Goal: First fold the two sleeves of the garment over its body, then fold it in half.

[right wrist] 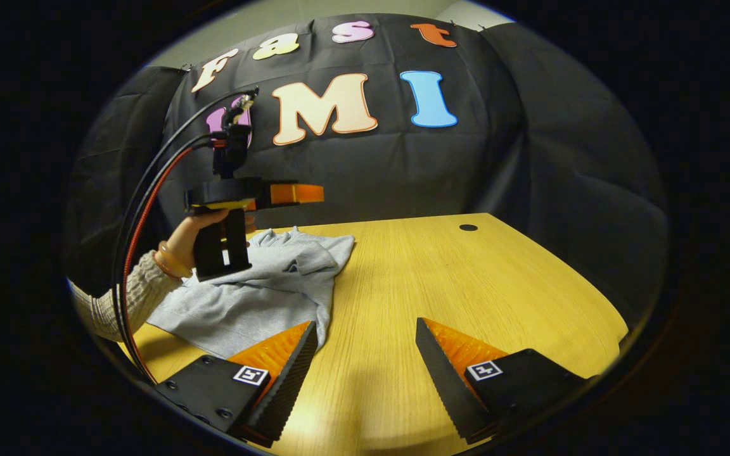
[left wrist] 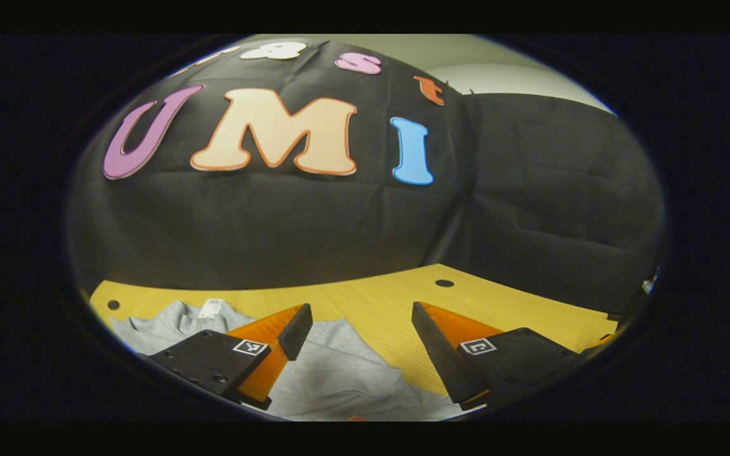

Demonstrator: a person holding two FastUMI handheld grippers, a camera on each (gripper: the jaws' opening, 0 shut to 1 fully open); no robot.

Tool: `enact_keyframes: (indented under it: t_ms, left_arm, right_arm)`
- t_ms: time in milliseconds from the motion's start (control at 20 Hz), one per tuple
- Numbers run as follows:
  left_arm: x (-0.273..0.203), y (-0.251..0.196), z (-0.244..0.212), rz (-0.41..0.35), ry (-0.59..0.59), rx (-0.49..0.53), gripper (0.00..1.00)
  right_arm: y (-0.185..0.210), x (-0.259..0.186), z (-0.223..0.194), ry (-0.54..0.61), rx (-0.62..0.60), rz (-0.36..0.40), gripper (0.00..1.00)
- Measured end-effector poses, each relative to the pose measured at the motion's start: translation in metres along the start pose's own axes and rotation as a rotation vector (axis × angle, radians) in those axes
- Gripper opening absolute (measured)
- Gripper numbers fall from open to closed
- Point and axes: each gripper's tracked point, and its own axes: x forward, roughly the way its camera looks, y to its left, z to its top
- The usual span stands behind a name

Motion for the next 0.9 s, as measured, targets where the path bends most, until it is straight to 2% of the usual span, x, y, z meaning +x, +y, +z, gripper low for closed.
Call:
enact_keyframes:
  t_ms: [150, 350, 500, 550, 900]
  left_arm:
    - [-0.043, 0.022, 0.026, 0.022, -0.049, 0.031, 0.93]
    - [-0.117, 0.068, 0.034, 0.089, -0.074, 0.063, 0.93]
    - [-0.169, 0.098, 0.01, 0.132, -0.015, 0.072, 0.93]
    - [-0.187, 0.106, 0.0, 0.138, 0.01, 0.073, 0.94]
    - [-0.285, 0.15, -0.068, 0.212, 0.172, 0.04, 0.94]
  right_arm:
    - [0.021, 0.003, 0.0, 0.009, -0.006, 0.036, 0.97]
    - [0.05, 0.007, -0.009, 0.031, -0.047, 0.094, 0.98]
    - [0.075, 0.008, -0.021, 0.073, -0.073, 0.14, 0.95]
    - [0.08, 0.009, -0.023, 0.084, -0.082, 0.148, 0.98]
    - [0.11, 0.018, -0.044, 0.16, -0.125, 0.187, 0.98]
